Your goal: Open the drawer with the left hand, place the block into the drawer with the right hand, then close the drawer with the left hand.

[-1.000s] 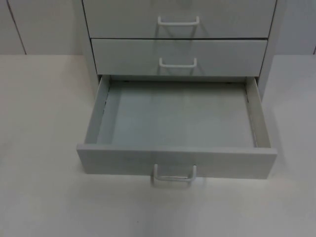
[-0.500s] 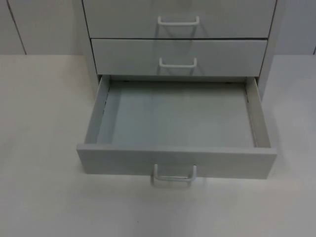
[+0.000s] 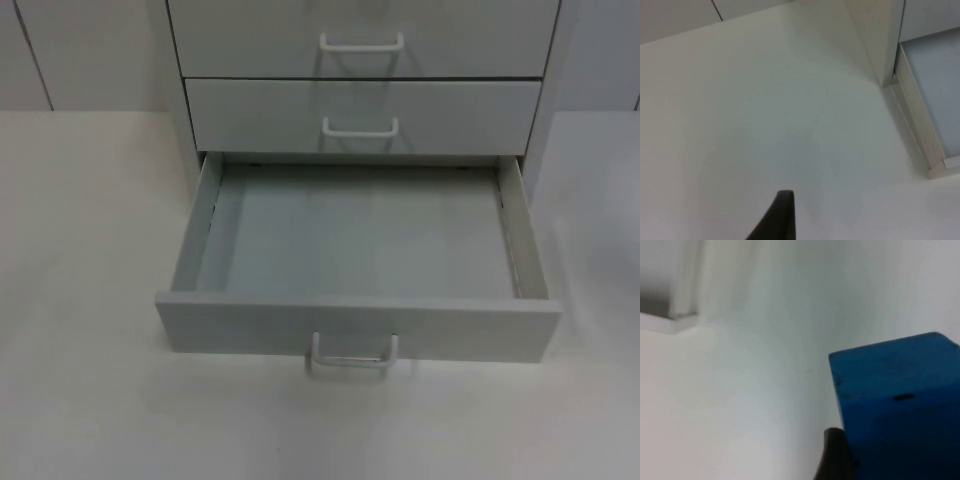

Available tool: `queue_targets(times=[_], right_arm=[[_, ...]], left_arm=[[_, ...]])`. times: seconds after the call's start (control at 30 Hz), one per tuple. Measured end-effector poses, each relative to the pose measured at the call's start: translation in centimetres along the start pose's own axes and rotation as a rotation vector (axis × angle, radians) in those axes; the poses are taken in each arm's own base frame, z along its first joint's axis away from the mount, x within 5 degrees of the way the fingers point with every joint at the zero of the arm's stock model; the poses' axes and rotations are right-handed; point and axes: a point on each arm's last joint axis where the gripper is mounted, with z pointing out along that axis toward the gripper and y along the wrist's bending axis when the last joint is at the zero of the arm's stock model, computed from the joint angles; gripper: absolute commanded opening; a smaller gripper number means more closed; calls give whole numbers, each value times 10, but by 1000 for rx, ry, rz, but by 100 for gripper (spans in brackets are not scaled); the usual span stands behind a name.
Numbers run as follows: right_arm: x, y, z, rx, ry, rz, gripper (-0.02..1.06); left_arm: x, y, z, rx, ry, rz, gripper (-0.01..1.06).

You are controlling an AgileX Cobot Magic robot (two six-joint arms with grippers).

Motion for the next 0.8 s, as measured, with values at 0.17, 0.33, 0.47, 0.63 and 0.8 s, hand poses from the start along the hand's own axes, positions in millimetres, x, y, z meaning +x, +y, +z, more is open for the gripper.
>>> queue_targets(times=[0.17, 0.33, 0.47, 0.63, 0.8], right_arm=[[-4, 28, -4, -39, -65, -19, 0], [-8, 52, -8, -86, -138, -34, 0], [-11, 73, -1, -116, -143, -67, 0], [-21, 105, 24, -126, -75, -138, 0], [-42, 140, 40, -148, -74, -185, 0]], left_arm=[[0, 0, 0, 0, 0, 0, 102], [0, 0, 0, 0, 0, 0, 102], [0, 0, 0, 0, 0, 0, 102], [0, 0, 0, 0, 0, 0, 102], [0, 0, 0, 0, 0, 0, 102]])
